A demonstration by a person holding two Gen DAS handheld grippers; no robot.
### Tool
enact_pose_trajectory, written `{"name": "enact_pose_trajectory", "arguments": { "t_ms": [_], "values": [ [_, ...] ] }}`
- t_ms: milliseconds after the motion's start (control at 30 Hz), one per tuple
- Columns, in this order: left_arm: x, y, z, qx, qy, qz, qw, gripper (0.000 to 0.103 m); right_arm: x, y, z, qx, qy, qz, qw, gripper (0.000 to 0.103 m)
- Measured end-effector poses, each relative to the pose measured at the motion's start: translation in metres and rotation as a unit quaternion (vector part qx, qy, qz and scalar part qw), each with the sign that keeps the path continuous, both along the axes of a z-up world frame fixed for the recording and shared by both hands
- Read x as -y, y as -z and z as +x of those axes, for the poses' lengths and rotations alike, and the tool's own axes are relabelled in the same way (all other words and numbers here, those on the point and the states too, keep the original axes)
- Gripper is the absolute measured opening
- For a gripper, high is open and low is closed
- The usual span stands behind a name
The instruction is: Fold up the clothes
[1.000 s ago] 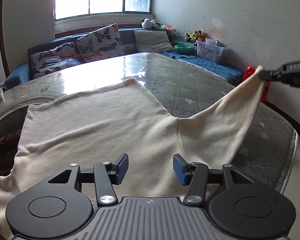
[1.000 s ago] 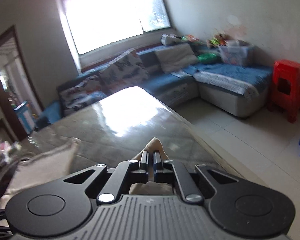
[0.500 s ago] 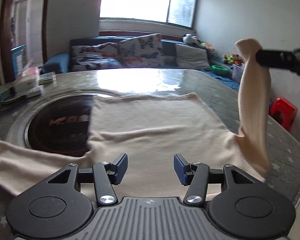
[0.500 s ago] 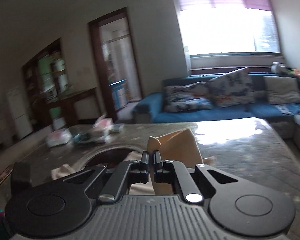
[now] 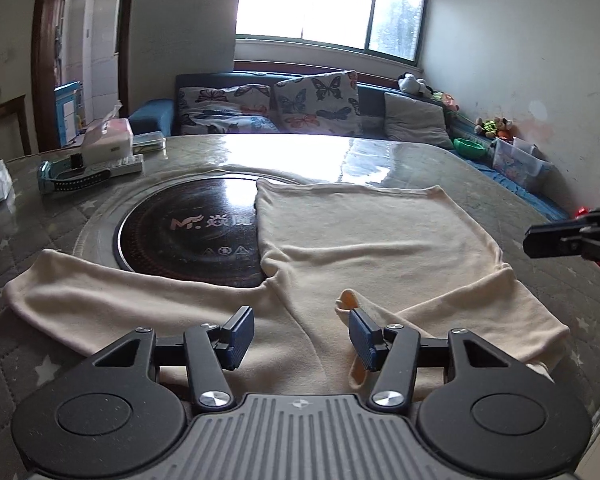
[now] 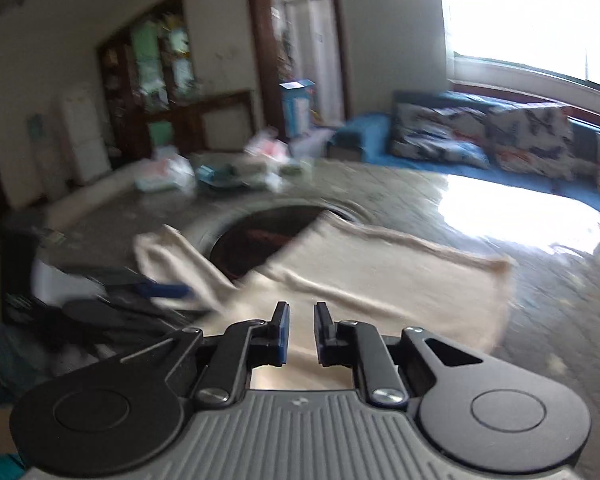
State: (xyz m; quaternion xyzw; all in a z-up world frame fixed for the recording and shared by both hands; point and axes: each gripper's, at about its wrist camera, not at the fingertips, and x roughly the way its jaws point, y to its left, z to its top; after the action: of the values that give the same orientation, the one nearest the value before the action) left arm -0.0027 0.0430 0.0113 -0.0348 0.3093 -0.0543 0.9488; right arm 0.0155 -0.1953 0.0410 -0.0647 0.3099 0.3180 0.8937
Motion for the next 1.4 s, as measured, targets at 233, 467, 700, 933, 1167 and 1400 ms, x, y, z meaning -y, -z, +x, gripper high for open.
{"name": "enact_pose_trajectory", "arguments": {
  "t_ms": [233,467,700,933,1167,1400],
  "values": [
    [0.011,0.001,0.003,-0.005,0.031,-0.001,0.9995,0.055,0.045,0.034,0.023,-0.033,0.072,-0.061,0.995,0.013],
    [0.016,-0.005,0.0,-0.009,0.052,-0.007,0.9986,0.056,0.043,0.042,0.032,-0.01,0.023,-0.077,0.997,0.027],
    [0.019,-0.01,-0.005,-0.01,0.072,-0.002,0.9974,0.056,0.016,0.048,0.05,0.015,-0.095,-0.151,0.984,0.027],
    [0.024,-0.003,0.007,-0.031,0.07,0.005,0.9971,0.054,0.013,0.051,0.073,-0.014,-0.171,-0.183,0.968,0.027],
    [0.026,0.002,0.017,-0.04,0.064,0.017,0.997,0.041,0.022,0.051,0.085,-0.042,-0.184,-0.169,0.967,0.008],
    [0.024,-0.001,0.02,-0.023,0.051,0.033,0.9979,0.004,0.033,0.038,0.072,-0.005,-0.142,-0.16,0.977,0.0]
  ]
}}
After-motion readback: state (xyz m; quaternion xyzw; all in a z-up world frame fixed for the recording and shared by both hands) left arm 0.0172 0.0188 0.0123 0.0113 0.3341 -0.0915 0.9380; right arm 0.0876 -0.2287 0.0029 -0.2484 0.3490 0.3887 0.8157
